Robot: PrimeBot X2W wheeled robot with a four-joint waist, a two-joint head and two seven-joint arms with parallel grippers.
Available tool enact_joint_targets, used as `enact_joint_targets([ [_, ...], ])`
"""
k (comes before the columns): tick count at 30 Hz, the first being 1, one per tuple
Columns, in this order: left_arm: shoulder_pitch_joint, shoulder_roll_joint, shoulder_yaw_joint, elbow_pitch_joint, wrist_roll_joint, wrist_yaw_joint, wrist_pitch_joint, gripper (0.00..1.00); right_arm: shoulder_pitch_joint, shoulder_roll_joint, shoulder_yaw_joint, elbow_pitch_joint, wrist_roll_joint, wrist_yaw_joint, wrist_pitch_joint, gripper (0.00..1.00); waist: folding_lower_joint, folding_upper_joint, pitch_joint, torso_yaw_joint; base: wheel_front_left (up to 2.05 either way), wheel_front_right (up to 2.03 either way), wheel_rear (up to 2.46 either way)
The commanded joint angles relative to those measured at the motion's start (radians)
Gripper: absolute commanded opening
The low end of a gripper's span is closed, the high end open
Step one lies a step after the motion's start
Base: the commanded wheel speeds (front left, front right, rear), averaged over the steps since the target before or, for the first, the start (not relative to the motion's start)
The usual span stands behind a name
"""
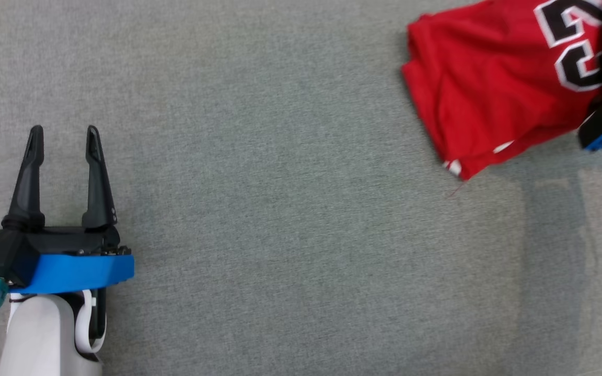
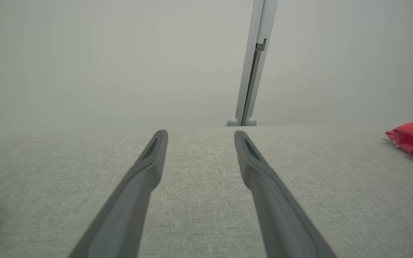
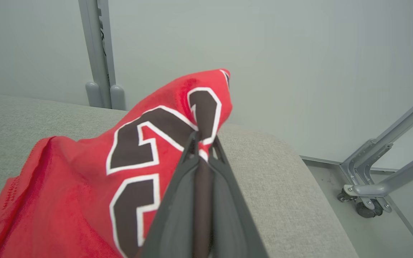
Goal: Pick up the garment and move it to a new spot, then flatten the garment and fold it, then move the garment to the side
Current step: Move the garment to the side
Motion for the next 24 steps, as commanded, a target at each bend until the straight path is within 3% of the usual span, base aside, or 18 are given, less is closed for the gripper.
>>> enact_joint_targets([
  [1, -0.026, 0.006, -0.004, -0.007, -0.001, -0.006, -0.003, 1.00, -0.025, -0.014, -0.004, 0.007, -0.009, 0.000, 0.003, 0.00, -0.0001, 0.0000, 0.016, 0.015, 0.00, 0.00, 0.00],
  [14, -0.062, 0.018, -0.005, -0.036, -0.007, 0.002, -0.003, 1.00, -0.224, -0.150, -0.096, 0.188, -0.098, 0.000, 0.044, 0.00, -0.0001, 0.0000, 0.086, 0.047, 0.00, 0.00, 0.00],
  [22, -0.065, 0.016, -0.007, -0.036, -0.013, 0.008, -0.003, 1.00, -0.285, -0.155, -0.104, 0.261, -0.153, 0.000, 0.031, 0.00, -0.0001, 0.0000, 0.097, 0.044, 0.00, 0.00, 0.00],
  [23, -0.066, 0.016, -0.006, -0.036, -0.014, 0.009, -0.003, 1.00, -0.294, -0.155, -0.104, 0.270, -0.155, 0.000, 0.026, 0.26, -0.0001, 0.0000, 0.098, 0.043, 0.00, 0.00, 0.00],
  [24, -0.067, 0.016, -0.006, -0.036, -0.015, 0.009, -0.003, 1.00, -0.302, -0.151, -0.102, 0.282, -0.155, 0.000, 0.021, 0.44, -0.0001, 0.0000, 0.099, 0.043, 0.00, 0.00, 0.00],
])
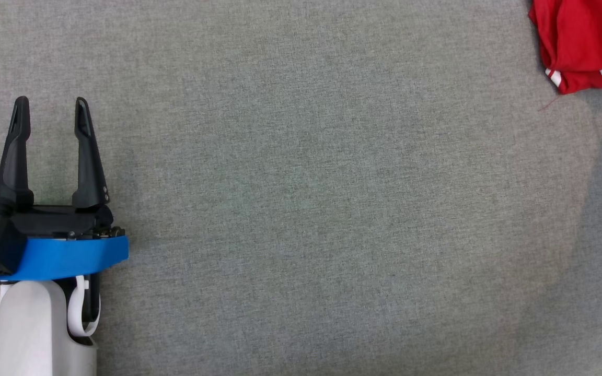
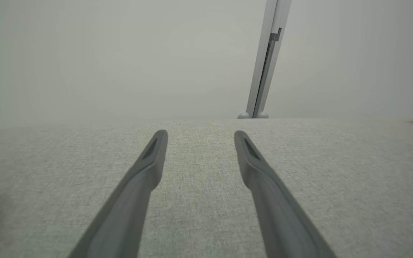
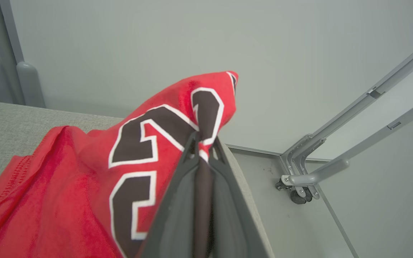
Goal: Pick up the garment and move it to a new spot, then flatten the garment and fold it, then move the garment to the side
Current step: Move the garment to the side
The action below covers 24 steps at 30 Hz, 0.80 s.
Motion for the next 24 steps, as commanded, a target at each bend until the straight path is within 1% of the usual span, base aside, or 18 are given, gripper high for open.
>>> enact_joint_targets([
  [1, -0.015, 0.004, 0.000, -0.002, -0.006, 0.005, -0.003, 1.00, -0.023, 0.007, 0.003, 0.011, -0.004, 0.000, -0.011, 0.78, 0.0000, 0.0000, 0.000, 0.000, 0.00, 0.00, 0.00],
  [2, -0.015, 0.003, 0.000, 0.000, -0.006, 0.005, -0.003, 1.00, -0.026, 0.009, 0.004, 0.020, -0.008, 0.000, -0.015, 1.00, 0.0000, 0.0000, -0.002, 0.001, 0.00, 0.00, 0.00],
  [7, -0.004, -0.001, 0.004, 0.010, -0.007, 0.008, -0.003, 1.00, -0.042, 0.012, 0.002, 0.055, -0.042, 0.000, -0.059, 1.00, 0.0000, 0.0000, -0.027, 0.006, 0.00, 0.00, 0.00],
  [12, 0.029, -0.010, 0.012, 0.018, -0.010, 0.012, -0.003, 1.00, -0.025, 0.033, 0.006, 0.073, -0.068, 0.000, -0.109, 1.00, 0.0000, 0.0000, -0.076, 0.009, 0.00, 0.00, 0.00],
  [18, 0.077, -0.022, 0.031, 0.032, -0.015, 0.017, -0.003, 1.00, 0.020, 0.094, 0.033, 0.052, -0.063, 0.000, -0.166, 1.00, 0.0000, 0.0000, -0.154, 0.021, 0.00, 0.00, 0.00],
  [23, 0.123, -0.032, 0.043, 0.051, -0.018, 0.021, -0.003, 1.00, 0.089, 0.168, 0.083, 0.000, -0.024, 0.000, -0.195, 1.00, 0.0000, 0.0000, -0.226, 0.040, 0.00, 0.00, 0.00],
  [24, 0.123, -0.032, 0.043, 0.051, -0.018, 0.021, -0.003, 1.00, 0.089, 0.168, 0.083, 0.000, -0.024, 0.000, -0.195, 1.00, 0.0000, 0.0000, -0.226, 0.040, 0.00, 0.00, 0.00],
])
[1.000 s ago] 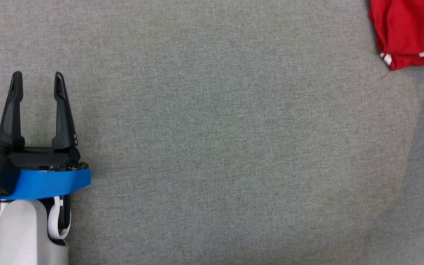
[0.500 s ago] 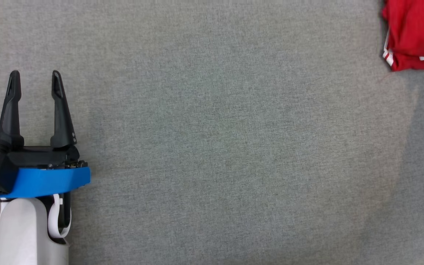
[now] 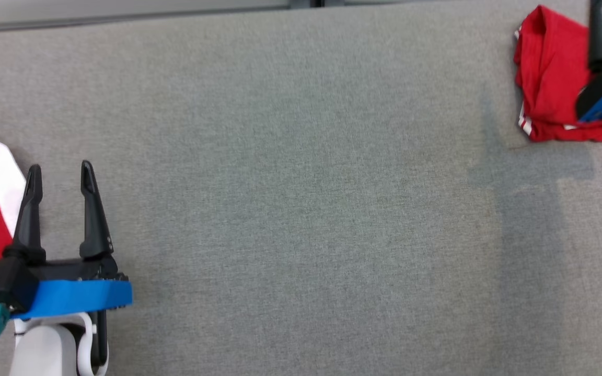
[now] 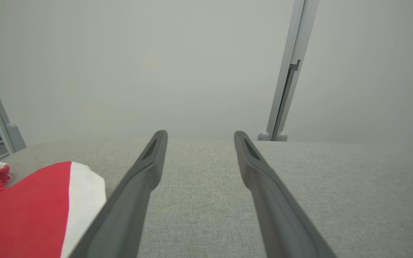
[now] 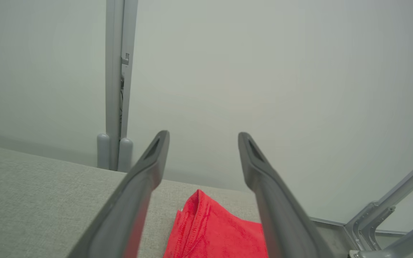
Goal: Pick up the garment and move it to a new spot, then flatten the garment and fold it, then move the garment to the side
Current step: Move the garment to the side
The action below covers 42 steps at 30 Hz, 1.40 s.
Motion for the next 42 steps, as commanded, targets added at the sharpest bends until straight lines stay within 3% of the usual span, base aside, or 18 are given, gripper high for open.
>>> enact_joint_targets([
  [1, 0.005, 0.001, 0.002, 0.002, -0.001, 0.004, -0.003, 1.00, 0.014, 0.004, 0.002, -0.005, 0.005, 0.000, -0.005, 1.00, 0.0000, 0.0000, -0.012, -0.006, 0.00, 0.00, 0.00],
  [8, 0.075, -0.019, 0.015, 0.023, -0.003, 0.010, -0.003, 1.00, 0.165, 0.097, 0.098, -0.108, 0.090, 0.000, -0.012, 1.00, 0.0000, 0.0000, -0.104, 0.021, 0.00, 0.00, 0.00],
  [16, 0.127, -0.032, 0.015, 0.051, -0.004, 0.010, -0.003, 1.00, 0.379, 0.146, 0.135, -0.253, 0.181, 0.000, -0.012, 1.00, 0.0000, 0.0000, -0.184, 0.049, 0.00, 0.00, 0.00],
  [32, 0.206, -0.050, -0.020, 0.101, 0.008, 0.011, -0.003, 1.00, 0.773, 0.229, 0.040, -0.482, 0.208, 0.000, 0.040, 1.00, 0.0000, 0.0000, -0.310, 0.067, 0.00, 0.00, 0.00],
  [42, 0.223, -0.051, -0.031, 0.121, 0.001, 0.006, -0.003, 1.00, 0.932, 0.275, -0.028, -0.644, 0.167, 0.000, 0.102, 1.00, 0.0000, 0.0000, -0.332, 0.079, 0.00, 0.00, 0.00],
])
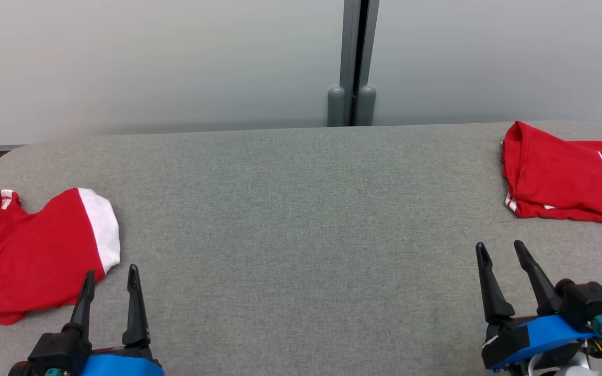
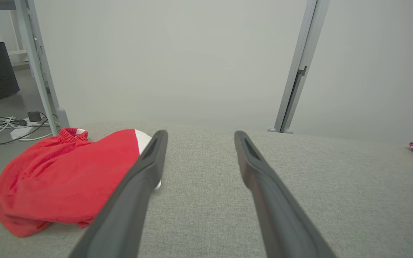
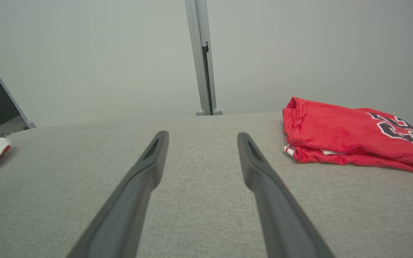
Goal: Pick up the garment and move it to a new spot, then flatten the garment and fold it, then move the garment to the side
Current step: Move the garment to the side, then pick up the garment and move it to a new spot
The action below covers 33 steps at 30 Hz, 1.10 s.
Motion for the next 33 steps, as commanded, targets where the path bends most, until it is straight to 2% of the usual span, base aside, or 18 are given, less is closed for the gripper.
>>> enact_joint_targets([
  [1, 0.002, 0.001, -0.002, 0.003, -0.001, -0.001, -0.003, 1.00, 0.028, 0.008, -0.009, -0.022, -0.008, 0.001, 0.009, 1.00, 0.0001, 0.0000, 0.001, 0.002, 0.00, 0.00, 0.00],
  [16, -0.014, 0.006, -0.005, 0.005, 0.001, 0.003, -0.003, 1.00, 0.058, 0.016, -0.026, -0.066, -0.006, 0.001, 0.037, 1.00, 0.0001, 0.0000, 0.004, 0.026, 0.00, 0.00, 0.00],
  [23, -0.028, 0.013, -0.001, 0.003, -0.001, 0.007, -0.003, 1.00, 0.043, 0.015, -0.011, -0.058, -0.001, 0.001, 0.035, 1.00, 0.0001, 0.0000, 0.016, 0.080, 0.00, 0.00, 0.00],
  [33, -0.040, 0.029, 0.010, -0.001, -0.008, 0.017, -0.003, 1.00, 0.015, 0.015, 0.003, -0.031, -0.003, 0.001, 0.022, 1.00, 0.0001, 0.0000, 0.033, 0.202, 0.00, 0.00, 0.00],
])
